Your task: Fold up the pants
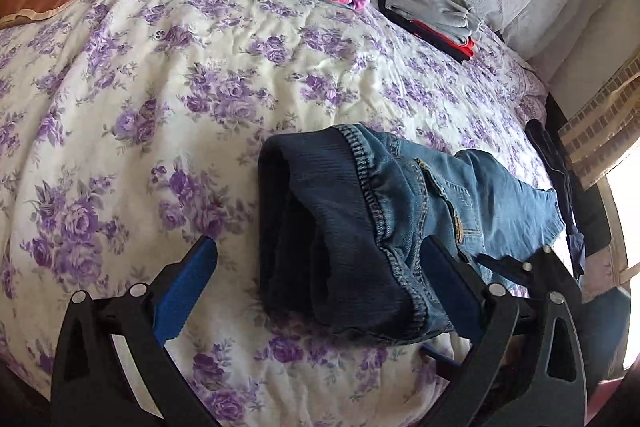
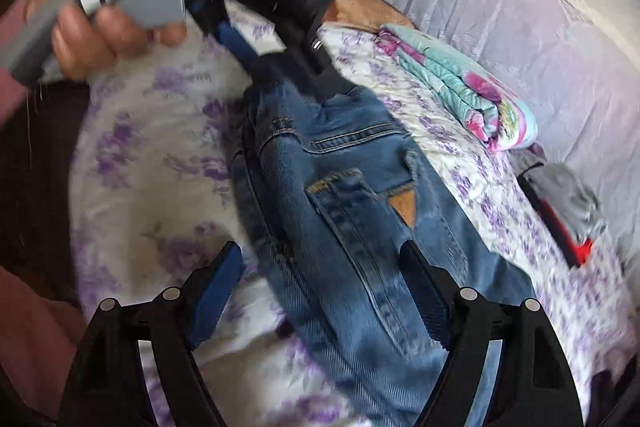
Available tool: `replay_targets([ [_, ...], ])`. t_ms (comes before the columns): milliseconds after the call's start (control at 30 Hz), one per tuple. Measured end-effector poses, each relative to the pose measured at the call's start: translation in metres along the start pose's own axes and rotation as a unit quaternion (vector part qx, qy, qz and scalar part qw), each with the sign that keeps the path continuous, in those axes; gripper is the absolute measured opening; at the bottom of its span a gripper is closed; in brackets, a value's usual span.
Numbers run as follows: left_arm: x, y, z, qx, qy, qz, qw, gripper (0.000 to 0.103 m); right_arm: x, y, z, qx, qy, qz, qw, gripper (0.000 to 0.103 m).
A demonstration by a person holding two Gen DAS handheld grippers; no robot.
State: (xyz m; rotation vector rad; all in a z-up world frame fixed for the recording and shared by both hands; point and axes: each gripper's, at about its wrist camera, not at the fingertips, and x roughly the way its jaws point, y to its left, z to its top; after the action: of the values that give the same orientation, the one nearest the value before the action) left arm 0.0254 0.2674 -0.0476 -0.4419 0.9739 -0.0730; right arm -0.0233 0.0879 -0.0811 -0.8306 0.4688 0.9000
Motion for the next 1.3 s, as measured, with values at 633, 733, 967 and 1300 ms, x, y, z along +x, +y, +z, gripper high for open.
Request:
replay_targets([
  [633, 0.036, 0.012, 0.009, -0.082, 0.141, -0.208, 0.9644, 0.099, -0.028, -0.014, 0.015, 0.097, -0.071, -0.096, 0.988, 0.035],
  [733, 0.04, 0.018, 0.01, -0.101, 0.16, -0.233, 0.9539, 0.099, -0.033, -0.012, 0.017, 0.094, -0.077, -0.117, 0.986, 0.034],
  [967, 0.042, 0.012, 0.023, -0.098, 0.168, -0.271, 0.9427, 0.099, -0.039, -0.018, 0.024, 0.114, -0.092, -0.151, 0.978, 0.033],
  [1300, 0.037, 0.026, 0.015, -0.124, 0.181, -0.272, 0.9369, 0.099, -0.036, -0.013, 0.025, 0.123, -0.085, -0.157, 0.976, 0.033],
])
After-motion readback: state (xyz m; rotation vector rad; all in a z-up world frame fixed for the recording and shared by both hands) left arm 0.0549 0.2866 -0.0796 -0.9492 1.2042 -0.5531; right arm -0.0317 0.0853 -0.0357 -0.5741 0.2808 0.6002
